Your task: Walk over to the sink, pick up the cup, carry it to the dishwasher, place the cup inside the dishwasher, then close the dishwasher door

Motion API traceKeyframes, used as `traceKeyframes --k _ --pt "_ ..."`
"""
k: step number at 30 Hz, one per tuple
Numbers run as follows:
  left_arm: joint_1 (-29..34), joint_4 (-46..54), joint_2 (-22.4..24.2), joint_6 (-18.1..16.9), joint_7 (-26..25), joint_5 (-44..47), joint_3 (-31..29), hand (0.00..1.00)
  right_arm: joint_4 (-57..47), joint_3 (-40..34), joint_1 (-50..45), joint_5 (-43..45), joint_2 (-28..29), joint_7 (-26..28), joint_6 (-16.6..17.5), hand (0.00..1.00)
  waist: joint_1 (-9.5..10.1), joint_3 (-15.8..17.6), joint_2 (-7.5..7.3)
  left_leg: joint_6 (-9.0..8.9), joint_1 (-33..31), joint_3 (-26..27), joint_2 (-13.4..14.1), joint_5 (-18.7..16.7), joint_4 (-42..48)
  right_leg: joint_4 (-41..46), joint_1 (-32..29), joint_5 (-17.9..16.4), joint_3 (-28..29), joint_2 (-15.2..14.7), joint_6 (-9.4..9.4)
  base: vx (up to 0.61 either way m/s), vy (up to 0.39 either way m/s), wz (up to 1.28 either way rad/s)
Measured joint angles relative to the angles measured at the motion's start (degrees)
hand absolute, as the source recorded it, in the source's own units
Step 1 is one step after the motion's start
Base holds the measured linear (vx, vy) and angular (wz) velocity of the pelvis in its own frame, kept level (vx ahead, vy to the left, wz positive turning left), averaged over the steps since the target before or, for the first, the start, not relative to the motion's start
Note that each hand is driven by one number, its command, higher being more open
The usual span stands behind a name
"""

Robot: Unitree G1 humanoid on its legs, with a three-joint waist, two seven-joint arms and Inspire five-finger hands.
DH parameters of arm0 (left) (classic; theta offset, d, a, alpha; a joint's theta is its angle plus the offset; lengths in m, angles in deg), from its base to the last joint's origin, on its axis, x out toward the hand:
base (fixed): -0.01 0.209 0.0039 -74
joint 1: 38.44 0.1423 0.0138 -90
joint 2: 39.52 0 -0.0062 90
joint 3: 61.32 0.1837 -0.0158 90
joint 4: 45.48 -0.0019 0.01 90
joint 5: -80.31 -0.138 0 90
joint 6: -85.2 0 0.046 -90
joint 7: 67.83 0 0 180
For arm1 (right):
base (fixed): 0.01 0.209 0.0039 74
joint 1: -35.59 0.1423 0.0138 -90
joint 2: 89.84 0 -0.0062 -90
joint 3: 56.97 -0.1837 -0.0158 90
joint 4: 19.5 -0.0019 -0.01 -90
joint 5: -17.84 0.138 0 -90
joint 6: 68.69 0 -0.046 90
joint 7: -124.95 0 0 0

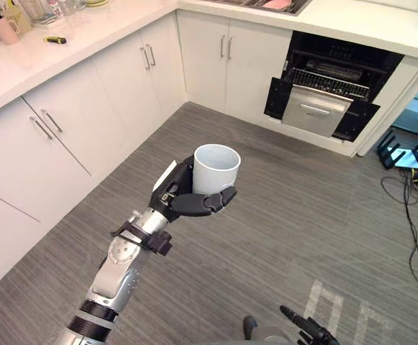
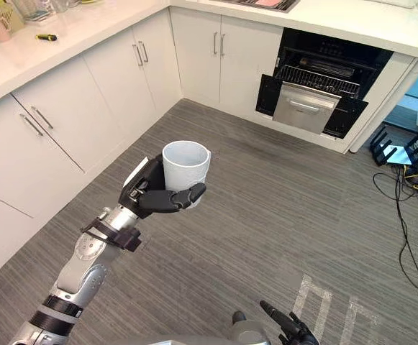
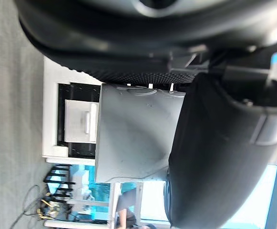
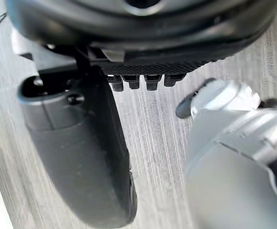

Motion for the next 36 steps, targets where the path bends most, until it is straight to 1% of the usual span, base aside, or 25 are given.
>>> traceKeyframes --k 5,6,10,12,14,15,16,17,19,20,21,22,23,24,25,26,27,28,29,30,31,32,34,35,36 --pt "0.5 -0.6 0.0 -0.2 -0.1 -0.1 -2.4 0.00 0.0 -0.1 -0.2 1.2 0.5 1.2 -0.3 1.00 -0.23 0.2 0.32 0.00 0.4 1.8 -0.2 0.0 0.1 -0.8 0.1 1.2 1.1 0.1 0.22 0.03 0.022 -0.21" --pt "1.9 -0.6 -0.1 -2.6 -1.7 -0.1 -8.4 0.00 -0.2 1.0 -0.9 1.4 1.3 5.0 -0.7 1.00 -0.24 0.0 -0.53 0.32 -0.3 3.8 2.9 1.2 -2.4 -9.2 1.4 8.4 -1.5 3.4 -2.10 0.00 0.004 -0.04" --pt "2.0 -0.6 0.0 -2.6 -1.7 -0.1 -8.4 0.00 -0.2 1.0 -1.0 1.4 1.3 5.0 -0.7 1.00 -0.27 0.0 -0.53 0.31 -0.3 3.8 2.9 1.2 -2.3 -9.2 1.4 8.4 -1.4 3.5 -2.10 0.00 0.000 0.00" --pt "2.8 -0.5 1.5 -2.6 -2.2 -0.1 -8.7 0.00 -0.1 1.0 -1.2 1.4 1.3 5.0 -0.7 1.00 -0.32 0.0 -0.50 0.20 -0.3 3.8 3.0 1.1 -2.1 -9.3 1.4 8.4 -1.5 3.5 -2.12 0.00 0.000 0.00" --pt "5.1 -0.5 5.3 -2.5 -4.4 0.0 -8.8 0.00 0.2 0.6 -1.7 1.1 1.7 5.1 -0.7 1.00 -0.29 0.0 -0.41 0.08 -0.3 3.7 3.4 0.4 -1.2 -9.2 1.7 6.9 -4.4 3.4 -2.93 -0.01 -0.022 0.03" --pt "6.9 -0.5 8.2 -2.1 -5.9 0.0 -8.8 0.00 0.5 -0.1 -2.2 1.0 2.1 5.1 -0.7 1.00 -0.24 0.1 -0.13 0.09 -0.8 3.8 4.1 -0.7 0.7 -6.7 1.2 4.2 -7.7 3.0 -4.16 -0.01 -0.036 -0.04" --pt "7.5 -0.6 9.7 -1.7 -6.8 0.0 -8.8 0.00 0.8 -0.6 -2.2 0.9 2.3 5.2 -0.6 1.00 0.01 0.2 0.09 0.05 -1.4 4.0 4.5 -1.5 2.2 -3.3 -0.4 2.4 -9.5 2.6 -4.23 -0.02 -0.042 -0.01" --pt "8.2 -1.2 12.2 -1.1 -8.3 0.0 -8.8 0.00 1.6 -1.5 -2.3 0.9 3.1 5.2 -0.3 1.00 0.41 0.4 -0.05 0.23 -2.7 4.0 4.9 -3.0 5.2 5.7 -4.6 -2.0 -12.0 1.1 -4.50 -0.02 -0.035 0.04" --pt "8.4 -2.6 14.6 0.5 -10.7 0.0 -8.7 0.00 2.3 -2.7 -2.1 1.1 4.4 5.1 0.5 1.00 0.71 1.6 -1.35 0.27 -3.2 4.0 3.9 -5.5 9.4 17.6 -8.8 -6.3 -13.5 -1.8 -4.14 0.01 -0.030 0.06" --pt "8.7 -3.7 16.0 1.8 -12.5 0.0 -8.6 0.00 2.3 -3.4 -1.8 0.9 4.8 4.8 2.2 1.00 0.58 2.7 -1.46 0.31 -3.0 3.4 4.1 -7.4 11.9 23.2 -9.3 -8.4 -14.3 -3.2 -4.82 0.00 -0.056 0.01" --pt "8.9 -5.4 17.8 2.7 -14.1 0.0 -8.5 0.00 2.3 -3.5 -1.1 0.8 4.5 4.2 3.8 1.00 0.66 4.5 -1.69 0.72 -1.5 3.4 3.9 -9.8 14.1 31.8 -10.9 -9.4 -15.4 -5.3 -6.26 -0.03 -0.059 0.04" --pt "9.3 -6.2 18.6 3.3 -15.0 0.0 -8.2 0.00 2.1 -3.7 -1.0 0.6 4.3 3.9 4.6 1.00 0.61 5.1 -1.85 0.76 -0.8 3.2 3.8 -10.5 14.7 35.5 -11.8 -9.4 -14.5 -5.9 -6.26 -0.06 -0.060 0.27" --pt "10.1 -7.3 18.8 5.0 -16.4 0.1 -6.6 0.00 0.9 -4.2 -1.4 -0.5 4.7 3.5 6.4 1.00 0.16 5.2 -2.61 0.91 0.1 1.4 2.7 -11.2 14.9 41.0 -13.1 -9.1 -12.1 -7.0 -6.23 -0.03 -0.045 0.69" --pt "11.0 -7.4 18.4 5.4 -16.5 0.0 -4.9 0.00 -0.1 -4.2 -1.5 -0.8 5.1 2.9 7.6 1.00 -0.46 5.4 -2.97 1.45 0.3 -1.0 2.0 -11.1 14.7 46.2 -16.0 -9.0 -10.5 -7.0 -7.16 -0.01 -0.064 0.86" --pt "11.4 -7.4 18.3 5.4 -16.4 0.0 -4.4 0.00 -0.2 -4.1 -1.5 -0.8 5.1 2.6 8.0 1.00 -0.58 5.5 -2.83 1.57 0.3 -2.1 2.1 -11.0 14.7 45.8 -16.6 -10.1 -9.5 -6.6 -6.11 0.05 -0.099 0.99" --pt "11.6 -7.4 18.3 5.4 -16.3 -0.1 -3.9 0.00 -0.4 -3.9 -1.4 -0.8 5.4 2.4 8.3 1.00 -0.66 5.6 -2.70 1.86 0.1 -4.4 2.3 -10.8 14.2 40.0 -16.4 -11.8 -8.0 -5.6 -3.80 0.11 -0.145 0.95" --pt "11.5 -6.9 18.2 5.3 -16.2 -0.1 -4.0 0.00 -1.5 -3.6 -1.5 -0.8 5.7 1.9 8.3 1.00 -0.56 5.4 -2.49 1.84 0.2 -6.1 2.3 -10.8 13.3 32.8 -16.4 -11.8 -7.1 -5.4 -3.02 0.20 -0.219 0.92" --pt "11.5 -6.6 18.2 5.3 -16.3 -0.1 -4.0 0.00 -2.5 -3.3 -1.8 -0.9 5.7 1.7 8.3 1.00 -0.52 5.5 -2.51 1.80 0.3 -6.8 2.3 -10.8 12.8 29.6 -16.5 -11.4 -6.9 -5.4 -2.42 0.20 -0.230 0.80" --pt "11.5 -6.2 18.0 5.3 -16.3 -0.1 -4.0 0.00 -4.6 -3.1 -2.4 -1.0 5.8 1.4 8.1 1.00 -0.51 5.5 -2.35 1.20 0.8 -8.6 2.6 -10.9 12.1 24.3 -16.6 -8.5 -6.5 -5.6 -1.12 0.33 -0.325 0.72" --pt "11.0 -6.1 17.3 5.3 -16.3 -0.1 -3.8 0.00 -6.0 -3.2 -3.3 -1.3 5.7 1.2 8.1 1.00 -0.54 5.4 -2.26 -0.39 1.3 -10.6 3.3 -11.4 11.6 22.6 -15.3 -4.3 -8.1 -5.1 -1.84 0.32 -0.272 0.67" --pt "10.6 -6.1 17.4 5.4 -16.3 -0.1 -3.6 0.00 -6.4 -3.3 -3.3 -1.3 5.7 1.1 8.1 1.00 -0.46 5.2 -1.22 -1.12 1.4 -11.2 3.9 -11.3 11.6 22.7 -14.7 -5.0 -9.3 -4.3 -1.89 0.42 -0.295 0.41" --pt "9.8 -5.5 16.9 5.5 -16.1 -0.1 -3.2 0.00 -7.4 -3.5 -3.2 -1.3 5.7 1.0 8.2 1.00 0.21 4.6 -0.23 -0.89 2.1 -12.5 4.4 -10.5 10.6 23.7 -14.5 -5.4 -10.1 -3.4 -3.29 0.30 -0.171 0.12" --pt "7.4 -4.6 16.4 5.5 -14.9 -0.1 -3.1 0.00 -10.4 -4.3 -3.2 -1.3 6.1 1.1 8.3 1.00 0.99 4.9 -0.91 -1.26 4.4 -12.7 5.1 -8.3 9.2 27.8 -14.0 -7.7 -11.3 -3.4 -5.23 0.32 -0.222 0.17" --pt "6.5 -4.1 16.4 5.5 -13.9 -0.1 -3.1 0.00 -12.3 -4.6 -3.4 -1.3 6.9 1.0 8.4 1.00 0.77 4.8 -0.97 -1.33 4.7 -12.9 5.6 -7.4 10.4 28.3 -12.7 -8.7 -12.4 -3.5 -6.07 0.27 -0.216 0.30" --pt "6.4 -3.6 16.4 5.5 -13.5 -0.3 -3.0 0.00 -13.1 -4.6 -3.6 -1.3 6.9 0.9 8.6 1.00 0.64 4.7 -1.03 -1.74 4.6 -13.1 5.8 -7.0 11.7 28.1 -11.8 -9.4 -13.0 -3.5 -5.98 0.28 -0.226 0.36"
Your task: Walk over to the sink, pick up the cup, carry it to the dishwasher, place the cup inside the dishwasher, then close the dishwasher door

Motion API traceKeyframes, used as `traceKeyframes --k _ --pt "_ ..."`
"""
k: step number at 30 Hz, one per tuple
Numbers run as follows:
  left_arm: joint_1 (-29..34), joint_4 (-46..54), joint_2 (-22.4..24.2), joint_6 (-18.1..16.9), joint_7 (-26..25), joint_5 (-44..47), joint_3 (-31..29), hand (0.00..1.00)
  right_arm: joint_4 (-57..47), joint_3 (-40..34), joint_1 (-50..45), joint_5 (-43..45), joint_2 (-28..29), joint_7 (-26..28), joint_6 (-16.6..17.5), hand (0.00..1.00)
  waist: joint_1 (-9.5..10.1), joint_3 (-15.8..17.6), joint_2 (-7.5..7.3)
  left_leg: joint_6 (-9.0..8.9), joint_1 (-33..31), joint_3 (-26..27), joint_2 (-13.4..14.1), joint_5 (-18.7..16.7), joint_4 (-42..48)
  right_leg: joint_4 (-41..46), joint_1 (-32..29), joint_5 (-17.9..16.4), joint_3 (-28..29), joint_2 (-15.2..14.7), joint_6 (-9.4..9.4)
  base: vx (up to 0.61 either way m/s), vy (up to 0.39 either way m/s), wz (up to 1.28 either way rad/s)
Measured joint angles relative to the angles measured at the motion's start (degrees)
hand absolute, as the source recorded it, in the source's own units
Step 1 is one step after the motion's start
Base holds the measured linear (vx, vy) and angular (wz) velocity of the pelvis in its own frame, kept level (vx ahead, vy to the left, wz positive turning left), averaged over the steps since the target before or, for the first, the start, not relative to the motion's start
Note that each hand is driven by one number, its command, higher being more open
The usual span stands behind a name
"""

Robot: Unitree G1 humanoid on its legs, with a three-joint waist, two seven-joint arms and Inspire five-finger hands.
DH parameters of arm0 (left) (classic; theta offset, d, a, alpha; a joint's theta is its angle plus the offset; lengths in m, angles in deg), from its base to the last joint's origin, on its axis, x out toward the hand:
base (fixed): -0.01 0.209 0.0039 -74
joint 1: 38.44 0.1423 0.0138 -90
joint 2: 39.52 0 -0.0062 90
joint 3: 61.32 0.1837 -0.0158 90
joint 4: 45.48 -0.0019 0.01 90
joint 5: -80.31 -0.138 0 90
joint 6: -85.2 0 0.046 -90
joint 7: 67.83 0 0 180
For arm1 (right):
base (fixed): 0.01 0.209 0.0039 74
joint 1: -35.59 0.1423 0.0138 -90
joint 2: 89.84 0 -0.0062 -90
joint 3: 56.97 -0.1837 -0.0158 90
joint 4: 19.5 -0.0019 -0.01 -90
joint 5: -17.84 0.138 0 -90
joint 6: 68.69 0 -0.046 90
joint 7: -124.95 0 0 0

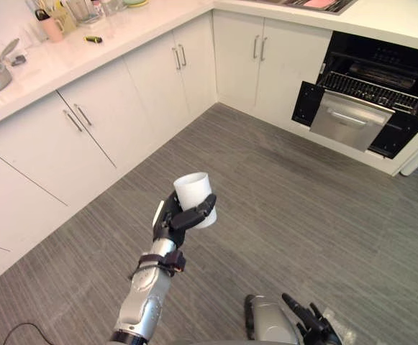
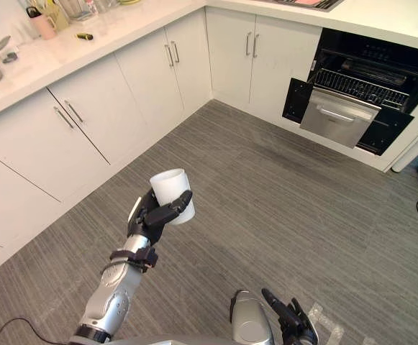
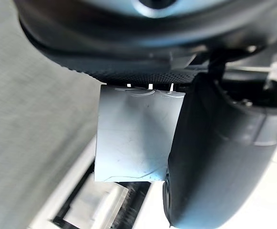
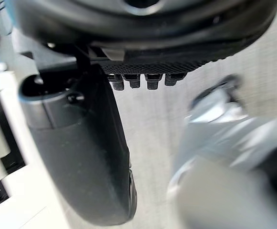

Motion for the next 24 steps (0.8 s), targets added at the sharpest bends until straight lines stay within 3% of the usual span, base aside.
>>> traceKeyframes --k 1,2,3,4,5,7,8,10,11,12,13,14,15,16,17,18,19,20,21,22,23,24 --pt "0.3 1.8 0.1 -0.1 0.8 -0.9 0.0 0.00 -1.7 0.2 -0.7 0.0 0.6 -0.3 0.6 1.00 -0.07 -1.0 -0.76 -0.47 -1.4 -0.3 0.1 0.2 4.6 -2.0 2.3 -3.6 -1.3 -0.4 0.76 0.21 -0.180 0.30" --pt "0.6 2.3 0.6 -0.1 1.0 -1.0 0.0 0.00 -2.1 0.4 -0.8 0.0 0.8 -0.7 0.8 1.00 -0.02 -1.5 -0.35 -2.08 -3.0 -0.3 0.6 -0.1 8.6 -2.2 3.0 -4.8 -2.0 -0.2 0.95 0.25 -0.199 0.37" --pt "0.9 3.0 1.3 -0.1 1.0 -1.4 0.0 0.00 -2.5 1.0 -1.1 0.0 0.9 -1.3 0.9 1.00 -0.13 -1.7 -0.03 -6.21 -5.2 0.0 1.6 0.1 14.4 -2.5 4.4 -6.2 -2.7 0.1 0.71 0.16 -0.116 0.29" --pt "1.3 3.8 1.8 -0.1 0.9 -2.1 0.0 0.00 -2.8 1.7 -1.5 -0.1 0.9 -1.7 0.9 1.00 -0.05 -1.8 0.13 -8.49 -7.0 0.2 2.4 0.7 19.3 -2.6 5.2 -7.1 -3.1 0.5 0.38 0.20 -0.136 0.25" --pt "3.0 5.8 3.2 -0.1 0.9 -2.2 0.0 0.00 -4.5 3.5 -2.7 -0.2 0.9 -2.8 1.1 1.00 0.45 -2.5 1.22 -11.20 -12.5 0.4 5.2 5.7 32.6 -2.7 7.6 -8.9 -3.8 2.1 -0.17 0.23 -0.137 0.02" --pt "5.2 6.8 4.0 -0.5 0.9 -2.2 -0.3 0.00 -5.8 4.5 -4.1 -0.4 0.8 -3.3 1.9 1.00 0.83 -3.3 2.16 -10.55 -16.8 1.2 8.7 15.1 42.0 -4.3 10.7 -10.0 -3.4 4.6 -1.03 0.29 -0.118 -0.20" --pt "5.9 6.7 3.9 -0.2 0.7 -2.2 -1.0 0.00 -6.8 5.2 -3.8 0.7 0.7 -4.0 3.0 1.00 1.03 -3.6 2.67 -9.90 -20.6 1.9 10.5 16.2 50.4 -6.3 14.3 -10.5 -2.3 5.6 -1.85 0.38 -0.053 -0.40" --pt "6.3 6.7 3.8 0.1 0.6 -2.2 -2.0 0.00 -8.6 6.0 -2.7 3.3 0.0 -4.3 4.5 1.00 1.52 -3.4 2.39 -4.76 -23.8 5.6 10.7 10.2 52.6 -8.6 17.4 -10.6 0.1 5.3 -1.60 0.39 -0.026 -0.65" --pt "6.4 6.7 3.8 0.1 0.7 -2.2 -2.9 0.00 -11.5 7.0 -1.7 5.4 -0.6 -4.3 5.8 1.00 2.51 -3.2 2.09 -1.74 -25.5 9.4 10.3 5.6 49.0 -10.8 19.6 -9.7 2.7 4.4 -0.23 0.52 0.015 -1.06" --pt "6.5 7.1 3.8 0.1 0.5 -2.2 -3.8 0.00 -15.9 8.7 -0.7 6.7 -1.1 -4.4 7.0 1.00 3.25 -3.0 1.74 0.06 -27.2 12.0 9.1 3.1 41.9 -12.9 21.7 -9.4 5.4 3.3 0.33 0.54 0.045 -1.10" --pt "6.8 7.7 3.8 0.1 0.5 -2.2 -4.3 0.00 -17.7 9.8 0.3 7.1 -1.7 -4.3 7.7 1.00 3.52 -2.8 1.42 0.21 -27.9 12.7 7.8 2.7 36.6 -13.9 22.6 -9.3 6.6 2.5 0.51 0.56 0.092 -1.10" --pt "7.6 9.6 3.8 -0.2 -0.2 -3.1 -5.1 0.00 -20.5 11.9 3.1 7.5 -2.3 -4.1 9.3 1.00 3.75 -2.4 0.85 -0.31 -28.7 13.3 5.3 3.2 23.1 -14.8 23.6 -9.2 8.8 0.9 0.62 0.50 0.140 -1.04" --pt "8.4 11.4 3.7 -0.6 -0.6 -3.4 -5.5 0.00 -22.1 13.1 5.6 7.6 -3.2 -3.5 11.0 1.00 3.89 -2.4 0.90 -0.83 -28.8 13.3 3.1 7.6 7.3 -15.1 24.5 -9.2 10.4 0.0 0.65 0.51 0.167 -0.93" --pt "8.7 12.1 3.6 -0.7 -0.7 -3.5 -5.6 0.00 -22.5 13.3 6.5 7.6 -3.5 -3.1 11.6 1.00 3.89 -2.6 1.28 -0.80 -28.5 13.0 2.3 10.9 -0.4 -15.0 25.0 -9.2 10.8 0.1 0.68 0.56 0.227 -0.64" --pt "8.8 13.2 3.5 -1.2 -0.7 -4.0 -5.6 0.00 -23.4 13.0 7.4 7.6 -4.1 -2.8 12.6 1.00 3.99 -2.3 2.29 -1.13 -27.7 12.5 1.9 17.2 -10.1 -14.8 27.3 -9.6 11.1 1.0 2.20 0.48 0.217 -0.40" --pt "8.7 13.2 3.0 -1.9 -0.6 -4.2 -5.7 0.00 -23.4 12.8 7.5 7.7 -3.8 -2.5 12.8 1.00 4.42 -2.0 2.03 0.17 -27.1 11.7 1.9 21.9 -9.3 -14.4 28.9 -10.4 11.6 1.2 3.51 0.61 0.255 -0.60" --pt "8.6 12.9 1.5 -2.8 -0.6 -4.2 -6.4 0.00 -23.2 12.8 7.5 7.9 -3.1 -2.2 12.8 1.00 5.42 -1.4 0.26 2.72 -25.8 12.6 2.0 25.0 -4.7 -13.5 31.6 -11.0 12.1 -0.6 4.88 0.57 0.209 -0.41" --pt "8.4 12.3 0.8 -3.0 -0.6 -4.2 -8.2 0.00 -23.5 12.7 7.2 7.9 -2.4 -2.0 12.6 1.00 5.02 -1.0 -1.62 3.88 -26.3 12.7 1.1 20.8 0.7 -12.8 32.2 -10.2 12.5 -1.7 5.79 0.55 0.171 -0.31" --pt "8.4 12.2 0.8 -3.0 -0.6 -4.3 -9.4 0.00 -23.7 12.7 7.2 7.9 -2.5 -1.9 12.5 1.00 4.91 -0.8 -1.84 3.92 -27.1 12.2 1.3 18.9 4.3 -12.6 31.9 -8.7 13.0 -1.9 5.27 0.58 0.171 -0.33" --pt "8.9 12.3 1.6 -3.3 -0.8 -4.5 -12.3 0.00 -24.0 12.4 7.3 7.9 -2.9 -1.6 11.3 1.00 5.33 -0.7 -1.78 2.35 -28.7 8.8 1.9 13.3 12.9 -10.3 32.2 -6.3 14.8 -2.3 5.17 0.47 0.129 -0.50" --pt "8.9 12.4 2.3 -3.6 -0.9 -4.5 -14.0 0.00 -24.1 11.8 7.3 7.8 -2.8 -1.2 10.8 1.00 5.62 -0.8 -1.75 2.95 -30.3 9.1 1.6 10.5 17.8 -7.7 31.9 -4.9 15.3 -2.6 5.74 0.54 0.214 -0.53" --pt "8.9 12.7 2.4 -4.5 -1.0 -5.0 -14.2 0.00 -24.4 10.7 6.9 7.8 -2.3 -0.9 10.6 1.00 5.78 -1.5 -2.96 2.36 -29.6 8.8 -0.6 8.5 16.4 -3.6 30.2 -4.4 15.2 -4.5 6.62 0.33 0.195 -0.25"
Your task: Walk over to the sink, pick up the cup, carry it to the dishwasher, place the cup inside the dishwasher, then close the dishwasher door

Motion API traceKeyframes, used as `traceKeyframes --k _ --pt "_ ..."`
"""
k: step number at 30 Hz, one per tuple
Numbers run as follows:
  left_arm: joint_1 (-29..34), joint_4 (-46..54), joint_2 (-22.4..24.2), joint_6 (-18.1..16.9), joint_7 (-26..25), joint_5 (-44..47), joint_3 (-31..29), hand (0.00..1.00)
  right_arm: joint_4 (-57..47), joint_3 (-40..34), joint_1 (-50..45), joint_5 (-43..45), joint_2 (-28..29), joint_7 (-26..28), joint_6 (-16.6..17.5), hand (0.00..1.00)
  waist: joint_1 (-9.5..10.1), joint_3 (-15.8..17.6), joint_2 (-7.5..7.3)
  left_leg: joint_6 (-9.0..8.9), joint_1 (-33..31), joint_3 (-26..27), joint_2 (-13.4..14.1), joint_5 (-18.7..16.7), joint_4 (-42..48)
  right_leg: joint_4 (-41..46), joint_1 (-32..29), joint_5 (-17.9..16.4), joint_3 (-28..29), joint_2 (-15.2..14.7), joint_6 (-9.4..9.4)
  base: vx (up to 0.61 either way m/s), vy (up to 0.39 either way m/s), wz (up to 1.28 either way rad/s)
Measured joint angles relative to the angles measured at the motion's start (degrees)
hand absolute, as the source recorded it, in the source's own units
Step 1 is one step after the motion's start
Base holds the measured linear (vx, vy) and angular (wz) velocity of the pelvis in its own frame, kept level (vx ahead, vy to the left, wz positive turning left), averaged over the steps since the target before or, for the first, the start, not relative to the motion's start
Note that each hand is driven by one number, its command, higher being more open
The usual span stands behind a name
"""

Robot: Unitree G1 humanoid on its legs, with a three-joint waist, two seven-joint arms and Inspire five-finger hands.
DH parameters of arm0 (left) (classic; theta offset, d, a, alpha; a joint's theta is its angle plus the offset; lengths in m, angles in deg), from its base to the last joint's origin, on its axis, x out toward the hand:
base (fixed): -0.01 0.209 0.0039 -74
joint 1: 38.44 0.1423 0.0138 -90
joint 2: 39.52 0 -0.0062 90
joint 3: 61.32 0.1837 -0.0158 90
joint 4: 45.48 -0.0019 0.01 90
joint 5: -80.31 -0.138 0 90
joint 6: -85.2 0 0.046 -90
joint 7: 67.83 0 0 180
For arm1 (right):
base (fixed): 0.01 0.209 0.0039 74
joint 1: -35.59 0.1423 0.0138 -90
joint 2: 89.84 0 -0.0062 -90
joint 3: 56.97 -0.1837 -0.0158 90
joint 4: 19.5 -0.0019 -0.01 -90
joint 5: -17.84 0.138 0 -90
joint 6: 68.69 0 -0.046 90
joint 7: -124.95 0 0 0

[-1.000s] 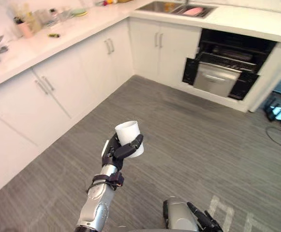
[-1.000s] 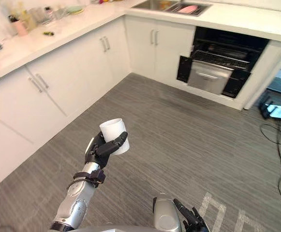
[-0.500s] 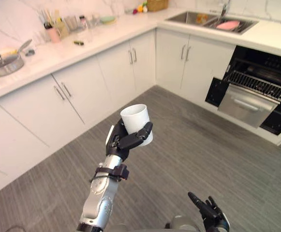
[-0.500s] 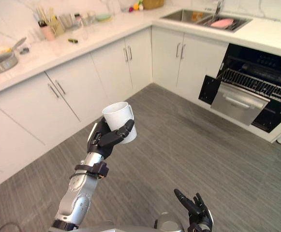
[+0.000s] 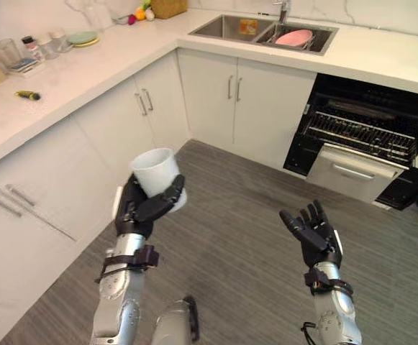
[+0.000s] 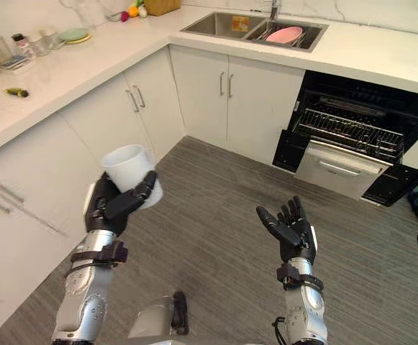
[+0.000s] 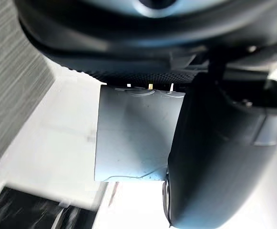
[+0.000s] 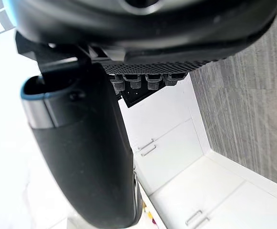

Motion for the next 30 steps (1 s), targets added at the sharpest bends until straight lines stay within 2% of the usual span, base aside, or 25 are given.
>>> traceKeyframes --k 1,2,3,4,5,6,8,9,10,11,12,13,14,15,16,18,19,20,22,23,24,25,27,29,30 --pt "0.0 0.3 0.0 -0.6 0.2 -0.7 0.1 0.00 -0.4 -1.1 0.0 0.0 0.3 0.1 -0.3 1.00 -0.01 -0.4 -0.03 0.78 0.8 -0.2 -1.3 -2.3 -0.9 4.2 -1.6 0.6 -0.4 -1.0 1.06 0.41 0.251 -0.02" --pt "-0.1 0.5 -0.4 -1.4 0.7 -1.8 0.4 0.00 -1.0 -2.5 -0.2 0.1 1.1 -0.1 -0.5 1.00 -0.51 -0.9 -2.27 2.10 1.8 1.1 -4.4 -4.5 -0.3 13.1 -5.4 4.2 -0.1 -4.6 7.06 0.45 0.200 0.12" --pt "0.1 0.6 -0.3 -1.3 0.9 -2.6 1.1 0.00 -1.0 -3.1 -0.4 0.0 1.2 -0.3 -0.6 1.00 -0.91 -1.2 -2.88 3.53 3.6 1.6 -6.7 -6.7 -0.5 19.8 -9.1 12.4 0.0 -7.1 9.67 0.47 0.160 0.15" --pt "0.4 0.6 -0.3 -1.3 0.8 -3.1 1.5 0.00 -1.0 -3.1 -0.5 0.0 1.2 -0.4 -0.8 1.00 -1.23 -1.2 -2.83 4.05 5.2 1.8 -7.4 -7.4 -1.5 22.5 -10.6 16.4 -0.1 -7.9 8.14 0.52 0.134 -0.01" --pt "0.6 0.6 0.2 -1.2 0.7 -4.1 2.1 0.00 -1.0 -2.4 -0.5 0.1 1.8 -0.5 -1.2 1.00 -1.75 -1.0 -2.35 4.77 8.5 1.7 -7.9 -8.3 -3.8 29.7 -15.0 12.7 -1.8 -8.4 5.49 0.53 0.118 -0.10" --pt "0.5 0.4 0.4 -1.3 0.4 -4.8 2.5 0.00 -1.3 -0.9 -0.9 0.1 2.5 -0.5 -1.3 1.00 -2.44 -0.5 -1.52 4.86 13.0 1.3 -7.7 -8.4 -7.4 34.8 -19.6 5.0 -3.9 -7.0 1.17 0.62 0.122 -0.09" --pt "0.2 0.3 0.4 -1.6 0.2 -5.7 4.8 0.00 -4.5 0.4 -3.2 0.2 3.8 -0.5 -1.3 1.00 -3.34 0.3 0.33 3.98 20.6 0.2 -6.3 -7.9 -13.8 33.0 -25.5 -1.8 -7.7 -2.8 -2.02 0.61 0.051 0.06" --pt "-0.5 0.2 0.2 -2.7 0.3 -6.4 6.4 0.00 -8.5 0.8 -5.0 0.2 4.1 -0.3 -1.3 1.00 -3.96 0.5 1.42 3.79 24.5 -0.4 -4.9 -7.8 -17.3 27.0 -29.7 -3.8 -10.1 -0.3 -3.46 0.50 -0.028 0.17" --pt "-1.2 0.1 0.0 -3.0 0.4 -6.6 7.2 0.00 -10.8 0.8 -5.6 0.2 4.2 -0.2 -1.3 1.00 -4.20 0.8 1.83 3.79 26.3 -0.6 -4.3 -7.8 -18.6 22.3 -31.7 -3.8 -11.4 0.7 -3.54 0.49 -0.072 0.26" --pt "-2.7 -0.1 -0.8 -3.4 1.1 -7.2 8.0 0.00 -15.0 0.6 -6.4 0.2 4.2 -0.2 -1.3 1.00 -4.75 0.9 1.93 3.77 28.9 -1.1 -3.4 -7.8 -20.5 11.2 -34.4 -2.1 -13.5 2.0 -2.95 0.51 -0.108 0.30" --pt "-3.7 -0.4 -1.6 -3.5 2.0 -7.2 8.2 0.00 -18.0 0.3 -6.6 0.5 4.2 -0.1 -1.0 1.00 -5.38 0.6 1.15 3.39 31.8 -1.2 -3.2 -8.0 -22.3 -1.9 -35.5 3.2 -15.7 3.0 -2.49 0.51 -0.126 0.27" --pt "-4.0 -0.4 -1.9 -3.6 2.2 -7.2 8.3 0.00 -19.3 0.1 -6.7 1.1 4.2 0.0 -0.9 1.00 -5.40 0.4 0.41 2.68 33.4 -1.1 -3.5 -8.5 -22.9 -7.9 -35.5 6.5 -17.0 3.1 -2.60 0.55 -0.185 0.24" --pt "-4.0 -0.6 -2.7 -3.9 2.6 -7.1 8.7 0.00 -21.6 -0.2 -7.2 2.1 4.0 0.0 -0.2 1.00 -5.76 -0.1 -0.75 1.14 36.9 -1.9 -4.4 -10.7 -23.3 -11.1 -35.2 14.0 -17.0 3.3 -4.87 0.47 -0.172 0.28" --pt "-4.0 -1.0 -2.6 -3.9 2.8 -7.2 9.2 0.00 -22.3 -0.6 -7.6 2.4 3.4 0.1 0.2 1.00 -6.28 -0.5 -0.32 0.68 38.5 -2.3 -3.9 -11.9 -23.3 -9.5 -34.8 17.5 -16.6 3.5 -6.13 0.71 -0.263 0.27" --pt "-4.1 -1.7 -0.3 -4.0 3.1 -7.2 11.2 0.00 -23.1 -2.0 -7.7 4.1 2.1 -0.1 -0.2 1.00 -5.62 -1.8 2.00 1.12 38.4 -2.2 -1.8 -12.4 -19.4 -3.4 -35.9 13.6 -15.9 4.8 -7.33 0.57 -0.213 0.20" --pt "-4.8 -1.8 0.3 -4.0 3.3 -7.2 12.5 0.00 -24.5 -2.4 -8.3 4.8 2.6 -0.2 -0.2 1.00 -5.69 -1.9 2.42 0.72 35.2 -3.1 -0.5 -12.2 -11.4 -0.9 -35.9 10.6 -16.5 5.0 -7.54 0.53 -0.226 0.18" --pt "-5.7 -2.0 0.9 -4.0 4.1 -7.3 14.5 0.00 -27.9 -2.6 -10.5 4.8 4.0 -0.5 -0.2 1.00 -6.75 -1.9 2.81 -5.92 29.3 -4.2 2.5 -7.9 3.8 1.8 -34.0 5.8 -18.4 5.3 -8.07 0.52 -0.244 0.34" --pt "-5.8 -2.0 1.2 -4.1 4.5 -7.4 15.3 0.00 -29.4 -2.7 -11.4 4.8 4.2 -0.7 -0.2 1.00 -7.06 -1.7 2.97 -9.11 27.2 -5.0 3.5 -4.6 9.5 2.8 -32.9 4.0 -18.7 5.6 -8.26 0.52 -0.244 0.26" --pt "-5.4 -2.0 2.2 -4.2 5.3 -8.5 16.3 0.00 -32.6 -2.8 -12.4 4.8 4.0 -0.8 0.1 1.00 -6.70 -1.2 3.81 -12.85 22.8 -5.7 6.0 5.6 22.2 3.9 -29.4 0.2 -17.9 7.4 -9.79 0.52 -0.188 -0.30" --pt "-5.4 -2.1 3.0 -4.3 5.5 -8.5 17.5 0.00 -34.2 -2.9 -12.5 4.9 4.2 -0.9 1.4 1.00 -6.72 -1.2 4.88 -12.82 17.2 -6.2 8.1 5.3 35.3 3.7 -25.5 -2.6 -17.3 9.6 -10.52 0.63 -0.161 -0.52" --pt "-5.4 -2.0 3.0 -4.3 5.5 -8.5 17.9 0.00 -34.6 -2.9 -12.6 5.5 4.4 -1.0 1.9 1.00 -6.67 -1.3 5.02 -12.05 15.2 -6.0 8.5 4.1 38.2 3.4 -24.0 -3.4 -17.0 10.0 -10.64 0.50 -0.092 -0.48" --pt "-5.4 -1.9 3.0 -4.3 5.8 -8.5 18.3 0.00 -35.0 -2.8 -12.6 6.7 4.6 -1.1 2.9 1.00 -6.72 -1.4 4.91 -9.86 12.9 -4.5 9.1 1.6 39.6 2.4 -21.7 -4.1 -16.4 10.3 -10.06 0.41 -0.060 -0.46" --pt "-5.5 -1.4 3.5 -4.3 6.0 -8.5 18.6 0.00 -36.4 -2.6 -12.2 7.1 4.4 -1.7 4.3 1.00 -5.38 -1.5 4.73 -3.35 8.8 -0.1 9.2 -4.7 30.7 -2.4 -16.5 -4.3 -11.3 10.5 -9.49 0.53 -0.054 -0.90" --pt "-5.3 0.0 3.1 -4.3 5.3 -8.5 18.5 0.00 -37.2 -1.2 -10.2 6.9 3.9 -2.7 4.3 1.00 -2.20 -1.7 4.45 -0.86 7.5 -1.6 6.4 -7.2 16.1 -5.6 -14.6 -3.8 -3.7 10.4 -8.63 0.59 0.071 -1.84" --pt "-4.7 1.9 2.9 -4.4 4.8 -8.5 18.4 0.00 -37.2 0.3 -8.6 6.8 3.3 -3.0 4.3 1.00 -0.65 -1.7 4.34 -1.35 6.6 -5.8 4.2 -7.9 7.0 -6.4 -14.2 -3.8 1.3 10.2 -8.60 0.65 0.159 -2.11"
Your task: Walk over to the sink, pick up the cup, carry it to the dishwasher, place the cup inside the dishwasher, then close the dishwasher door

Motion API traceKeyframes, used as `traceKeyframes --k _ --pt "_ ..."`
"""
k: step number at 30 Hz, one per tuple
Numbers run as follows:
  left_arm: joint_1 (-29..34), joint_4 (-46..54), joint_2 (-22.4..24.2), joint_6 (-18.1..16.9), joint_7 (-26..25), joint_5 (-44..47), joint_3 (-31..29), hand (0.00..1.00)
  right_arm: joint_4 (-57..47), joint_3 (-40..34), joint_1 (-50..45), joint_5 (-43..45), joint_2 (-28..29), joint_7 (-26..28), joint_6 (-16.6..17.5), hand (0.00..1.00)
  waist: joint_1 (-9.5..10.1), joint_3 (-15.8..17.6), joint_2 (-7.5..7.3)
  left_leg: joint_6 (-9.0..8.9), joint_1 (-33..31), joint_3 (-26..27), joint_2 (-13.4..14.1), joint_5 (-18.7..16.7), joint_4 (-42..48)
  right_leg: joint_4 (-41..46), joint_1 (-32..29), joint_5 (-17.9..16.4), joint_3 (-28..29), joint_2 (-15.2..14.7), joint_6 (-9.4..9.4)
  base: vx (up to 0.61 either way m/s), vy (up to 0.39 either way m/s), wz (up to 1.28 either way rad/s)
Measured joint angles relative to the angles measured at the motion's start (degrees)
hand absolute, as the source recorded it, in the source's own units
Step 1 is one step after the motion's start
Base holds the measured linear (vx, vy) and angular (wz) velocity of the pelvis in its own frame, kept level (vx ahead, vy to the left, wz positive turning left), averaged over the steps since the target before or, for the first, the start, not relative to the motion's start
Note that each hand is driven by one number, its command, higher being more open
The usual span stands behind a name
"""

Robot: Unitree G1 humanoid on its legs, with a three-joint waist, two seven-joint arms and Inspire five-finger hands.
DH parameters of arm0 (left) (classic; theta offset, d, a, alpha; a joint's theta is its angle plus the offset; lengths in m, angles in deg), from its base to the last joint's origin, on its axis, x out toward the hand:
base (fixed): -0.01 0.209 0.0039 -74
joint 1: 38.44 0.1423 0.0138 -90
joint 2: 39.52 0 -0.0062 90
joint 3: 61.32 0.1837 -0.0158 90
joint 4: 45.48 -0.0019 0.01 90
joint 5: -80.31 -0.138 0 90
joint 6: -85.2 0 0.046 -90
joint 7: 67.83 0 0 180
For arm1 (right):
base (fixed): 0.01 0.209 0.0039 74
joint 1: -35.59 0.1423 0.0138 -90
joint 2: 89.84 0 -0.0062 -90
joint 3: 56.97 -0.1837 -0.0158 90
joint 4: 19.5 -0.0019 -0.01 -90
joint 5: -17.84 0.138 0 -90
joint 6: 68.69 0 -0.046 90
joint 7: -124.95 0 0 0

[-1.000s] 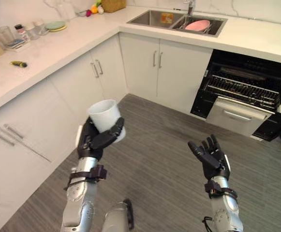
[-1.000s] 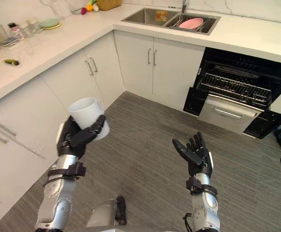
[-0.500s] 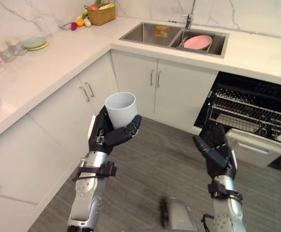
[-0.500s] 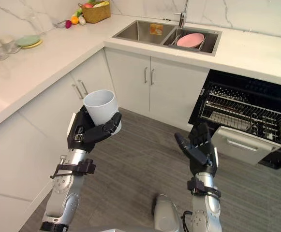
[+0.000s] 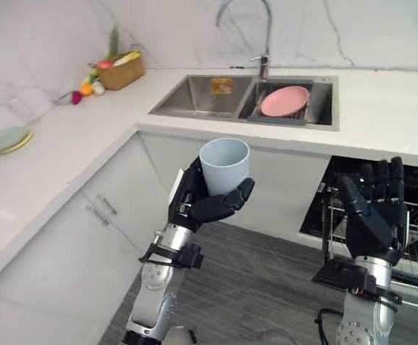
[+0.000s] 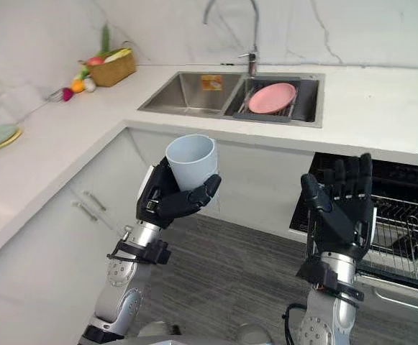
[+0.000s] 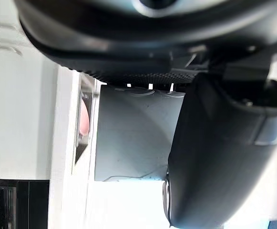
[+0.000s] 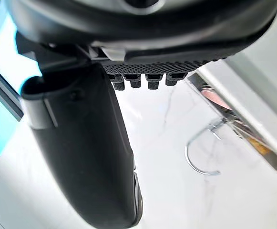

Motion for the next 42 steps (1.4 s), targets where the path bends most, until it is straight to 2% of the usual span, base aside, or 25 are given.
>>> traceKeyframes --k 2,4,5,6,8,9,10,12,15,17,19,20,21,22,23,24,26,28,31,36,38,39,40,41,42 --pt "0.7 2.7 -1.0 -0.1 -0.5 -0.1 0.0 0.00 -0.1 1.8 1.1 0.0 -0.2 -0.2 0.0 1.00 0.29 0.1 -0.29 -1.28 -2.1 -5.0 -1.8 0.8 -8.9 -0.5 1.6 -1.2 5.0 -1.0 1.81 0.62 0.225 -1.69" --pt "1.5 4.5 -1.1 -0.6 0.4 -0.1 0.1 0.00 -0.2 1.7 0.5 -0.1 -0.6 -0.7 0.0 1.00 -0.22 -0.6 0.46 -0.97 -2.0 -5.4 -3.3 9.7 -19.6 0.8 3.2 -4.7 8.2 -1.8 5.36 0.57 0.272 -1.22" --pt "2.5 5.0 -2.1 -1.5 0.9 0.0 0.1 0.00 1.1 1.4 0.0 0.0 0.4 -0.8 -0.2 1.00 -0.48 -1.8 -1.15 -4.08 -0.6 -4.1 -4.9 11.0 -19.3 2.7 3.8 -7.1 10.5 -4.4 7.00 0.53 0.250 -0.69" --pt "2.9 5.0 -3.3 -1.5 1.0 0.0 0.3 0.00 1.3 1.0 -1.0 0.0 1.3 -1.1 -0.6 1.00 -2.08 -2.7 -2.77 -2.38 0.0 -3.1 -6.5 9.9 -19.1 3.8 3.2 -6.1 10.2 -6.3 8.39 0.49 0.225 -0.49" --pt "3.0 5.0 -4.0 -1.5 0.9 -0.4 0.4 0.00 1.3 0.2 -1.4 0.0 2.3 -1.1 -0.8 1.00 -2.33 -2.9 -3.79 -1.38 1.5 -1.4 -7.0 8.8 -20.1 4.2 2.9 -2.7 8.4 -7.7 11.25 0.37 0.138 -0.24" --pt "3.0 5.0 -4.1 -1.5 0.8 -0.7 0.4 0.00 1.3 -0.1 -1.4 0.1 2.6 -1.0 -0.9 1.00 -2.35 -3.0 -3.91 -1.20 2.4 -1.1 -6.9 8.6 -20.6 4.8 2.8 -1.5 7.3 -7.8 11.48 0.47 0.150 -0.47" --pt "3.0 5.1 -4.4 -1.5 0.5 -1.1 0.6 0.00 1.7 -0.7 -1.2 0.1 3.1 -0.7 -1.3 1.00 -2.00 -3.3 -4.50 -0.71 6.1 0.7 -6.9 7.9 -23.2 10.0 1.1 1.9 4.1 -8.5 12.63 0.31 0.092 -0.38" --pt "3.0 5.1 -4.4 -1.6 0.4 -1.1 0.7 0.00 2.4 -0.9 -0.7 0.1 3.2 -0.4 -1.3 1.00 -1.91 -3.6 -4.92 -0.66 8.6 1.6 -7.0 7.1 -24.6 14.9 -0.8 4.2 1.8 -9.3 12.29 0.24 0.057 -0.38" --pt "3.0 5.2 -4.5 -1.6 -1.0 -1.2 1.5 0.00 8.0 -1.3 2.1 0.0 3.5 0.5 -1.6 1.00 -1.98 -4.3 -5.86 -0.13 14.5 4.7 -7.0 6.4 -28.7 28.0 -7.5 12.5 -4.1 -13.0 11.95 0.24 0.014 -0.68" --pt "2.7 4.8 -4.2 -1.6 -3.5 -1.2 0.0 0.00 13.7 -1.3 5.0 0.0 3.5 1.4 -4.0 1.00 -2.25 -4.1 -5.48 -0.12 20.0 7.7 -5.5 6.4 -33.4 35.2 -15.9 3.0 -12.0 -16.4 8.69 0.18 -0.060 -1.10" --pt "2.1 3.5 -4.2 -1.6 -5.4 -1.1 -1.5 0.00 16.0 -1.3 5.2 0.0 3.4 1.9 -4.8 1.00 -2.85 -3.5 -4.47 -0.15 21.9 8.4 -4.2 6.4 -34.2 31.1 -19.5 1.0 -18.1 -17.5 6.02 0.16 -0.135 -0.83" --pt "1.3 1.7 -4.3 -1.8 -7.2 -1.1 -3.1 0.00 16.9 -1.4 5.2 -0.1 3.3 2.0 -5.3 1.00 -3.60 -3.6 -4.79 -1.74 22.4 9.4 -3.3 5.3 -33.2 15.6 -20.4 3.4 -21.8 -16.4 5.09 0.23 -0.240 -0.62" --pt "0.6 0.5 -4.9 -2.3 -7.9 -1.0 -4.0 0.00 16.8 -1.6 5.6 -0.1 2.7 2.0 -5.2 1.00 -4.46 -3.0 -4.65 -4.33 22.6 9.9 -2.9 2.9 -31.5 6.7 -19.6 9.0 -21.6 -14.9 6.16 0.24 -0.238 -0.52" --pt "0.0 -1.2 -3.7 -2.2 -8.4 -1.0 -4.2 0.00 17.4 -2.0 6.4 -0.1 1.0 2.0 -5.2 1.00 -4.56 -2.4 -2.20 -5.15 22.3 9.7 -0.8 1.0 -30.9 5.3 -18.6 10.1 -22.5 -12.4 5.65 0.21 -0.119 -0.59" --pt "-1.3 -3.5 -3.3 -2.2 -9.1 -1.0 -4.0 0.00 18.6 -3.3 8.1 -0.1 -1.1 1.6 -5.5 1.00 -4.43 -2.3 -0.08 -5.27 21.6 7.8 -1.4 0.3 -31.2 2.8 -18.5 11.2 -21.1 -10.0 5.56 0.17 -0.057 -0.82" --pt "-2.4 -5.4 -3.3 -2.2 -9.5 -1.0 -4.0 0.00 19.4 -4.4 9.2 -0.1 -2.0 1.4 -5.6 1.00 -4.45 -1.8 0.27 -4.90 21.8 7.4 -2.4 0.4 -32.6 2.1 -18.6 11.6 -19.9 -8.6 5.43 0.14 -0.033 -0.82" --pt "-3.8 -7.5 -3.4 -2.2 -9.8 -1.0 -4.4 0.00 19.8 -5.5 9.7 -0.1 -2.1 1.3 -5.6 1.00 -4.64 -1.6 0.31 -3.09 23.7 9.6 -2.8 0.5 -33.7 3.6 -18.6 11.6 -19.8 -7.3 5.34 0.09 -0.036 -0.68" --pt "-4.0 -7.6 -3.3 -2.2 -10.6 -0.9 -4.8 0.00 18.9 -5.1 9.4 -0.1 -2.0 1.3 -5.6 1.00 -4.69 -0.7 -0.96 -2.57 24.9 10.2 -3.2 0.2 -32.5 5.4 -18.6 11.3 -22.0 -7.7 4.50 0.04 -0.065 -0.62" --pt "-4.2 -7.1 -3.2 -2.2 -10.7 -1.0 -5.4 0.00 17.0 -4.6 9.0 -0.1 -2.0 1.8 -5.6 1.00 -4.66 -0.1 -1.23 -0.35 25.1 10.2 -4.2 -1.3 -30.2 5.7 -18.6 10.6 -22.7 -8.5 3.50 0.02 -0.003 -0.42" --pt "-5.2 -6.6 -3.2 -2.2 -11.9 -1.2 -5.5 0.00 17.4 -3.2 8.6 -0.2 -2.0 2.1 -7.2 1.00 -4.65 1.1 -0.67 -0.76 24.0 10.0 -3.2 -4.9 -28.8 5.5 -19.3 10.5 -23.2 -7.7 3.61 -0.04 0.021 -0.06" --pt "-4.6 -6.5 -3.0 -2.4 -12.1 -1.2 -5.5 0.00 17.3 -3.2 8.5 -0.1 -2.8 4.0 -7.3 1.00 -4.54 1.1 1.12 0.06 23.7 10.1 -1.6 -6.8 -27.2 7.9 -18.7 7.2 -24.8 -7.2 3.50 0.00 -0.038 0.02" --pt "-4.5 -6.5 -3.3 -2.5 -12.1 -1.2 -5.5 0.00 17.2 -3.1 8.5 -0.1 -2.8 4.4 -7.3 1.00 -4.42 1.1 0.78 -0.50 22.9 10.2 -1.7 -6.7 -24.0 8.0 -17.6 5.8 -24.7 -7.4 3.52 0.14 -0.071 0.10" --pt "-4.2 -6.8 -3.0 -2.6 -12.2 -1.3 -5.2 0.00 17.2 -3.2 8.5 -0.1 -3.5 4.6 -7.5 1.00 -4.62 1.4 1.33 -0.38 18.9 9.6 -0.6 -6.8 -13.9 6.2 -16.1 5.4 -25.0 -7.0 3.05 0.17 -0.072 0.13" --pt "-3.5 -6.8 -2.6 -2.5 -12.1 -1.3 -5.2 0.00 17.2 -3.0 8.2 -0.1 -3.8 4.7 -8.0 1.00 -4.33 1.8 1.90 -0.31 13.7 7.8 1.2 -4.3 -2.0 3.5 -13.3 6.3 -25.1 -6.4 2.21 0.21 -0.077 -0.08" --pt "-2.6 -6.9 -2.2 -2.5 -12.0 -1.2 -5.2 0.00 17.1 -2.9 7.7 -0.1 -3.7 5.0 -8.2 1.00 -3.31 1.8 1.93 -1.55 12.5 6.5 1.0 -5.2 0.2 1.7 -11.2 6.7 -24.2 -5.9 2.26 0.15 -0.040 -0.28"
